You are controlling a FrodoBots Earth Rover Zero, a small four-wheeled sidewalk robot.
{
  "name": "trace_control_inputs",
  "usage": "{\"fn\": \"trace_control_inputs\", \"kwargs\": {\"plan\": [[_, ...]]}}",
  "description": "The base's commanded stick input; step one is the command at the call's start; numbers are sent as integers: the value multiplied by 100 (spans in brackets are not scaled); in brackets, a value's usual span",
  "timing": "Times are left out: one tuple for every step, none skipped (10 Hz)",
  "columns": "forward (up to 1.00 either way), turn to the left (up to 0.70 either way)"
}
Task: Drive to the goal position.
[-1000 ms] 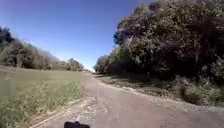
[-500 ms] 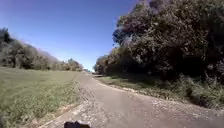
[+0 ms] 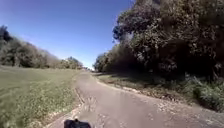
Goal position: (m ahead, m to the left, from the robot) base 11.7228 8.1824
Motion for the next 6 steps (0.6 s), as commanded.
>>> {"fn": "trace_control_inputs", "kwargs": {"plan": [[50,0],[50,0],[50,0],[50,0],[50,0],[50,0]]}}
